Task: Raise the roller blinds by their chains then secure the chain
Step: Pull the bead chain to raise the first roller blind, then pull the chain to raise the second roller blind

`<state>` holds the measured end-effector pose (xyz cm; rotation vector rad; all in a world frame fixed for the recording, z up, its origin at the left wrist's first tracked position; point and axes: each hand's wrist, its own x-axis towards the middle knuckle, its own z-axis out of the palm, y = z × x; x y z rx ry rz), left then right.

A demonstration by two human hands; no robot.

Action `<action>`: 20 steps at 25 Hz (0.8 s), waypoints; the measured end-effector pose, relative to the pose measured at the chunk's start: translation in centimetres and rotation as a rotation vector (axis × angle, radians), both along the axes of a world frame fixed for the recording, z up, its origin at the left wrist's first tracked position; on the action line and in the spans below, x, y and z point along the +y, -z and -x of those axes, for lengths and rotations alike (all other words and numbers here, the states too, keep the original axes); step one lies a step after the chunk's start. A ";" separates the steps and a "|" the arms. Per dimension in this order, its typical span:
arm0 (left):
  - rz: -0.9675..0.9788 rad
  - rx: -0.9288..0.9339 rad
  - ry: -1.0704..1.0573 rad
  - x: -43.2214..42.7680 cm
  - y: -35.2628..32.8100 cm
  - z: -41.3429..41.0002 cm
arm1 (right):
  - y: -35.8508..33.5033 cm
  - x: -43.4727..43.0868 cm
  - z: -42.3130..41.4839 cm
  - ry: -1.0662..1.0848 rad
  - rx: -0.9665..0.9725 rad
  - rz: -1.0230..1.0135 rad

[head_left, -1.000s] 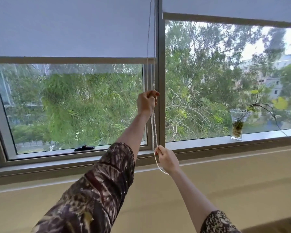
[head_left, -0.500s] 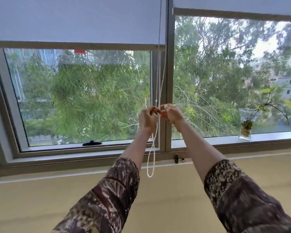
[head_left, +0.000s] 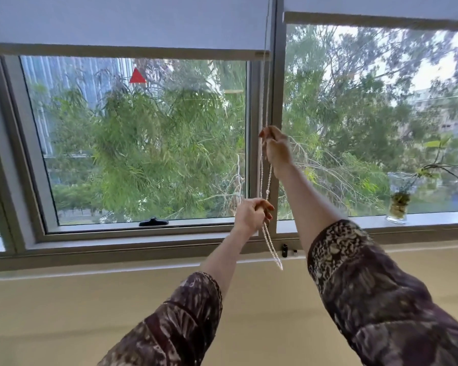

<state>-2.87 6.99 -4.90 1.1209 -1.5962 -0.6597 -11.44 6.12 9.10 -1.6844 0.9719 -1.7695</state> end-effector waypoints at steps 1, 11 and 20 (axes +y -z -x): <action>-0.094 -0.013 0.057 -0.3 -0.3 -0.3 | 0.6 -0.1 0.3 0.030 0.035 0.002; -0.133 0.293 0.221 -0.6 -11.6 -0.5 | 4.0 -0.6 2.0 0.134 0.245 -0.024; 0.061 0.325 0.079 -1.1 -15.7 2.0 | 8.3 0.0 2.0 0.072 0.337 -0.147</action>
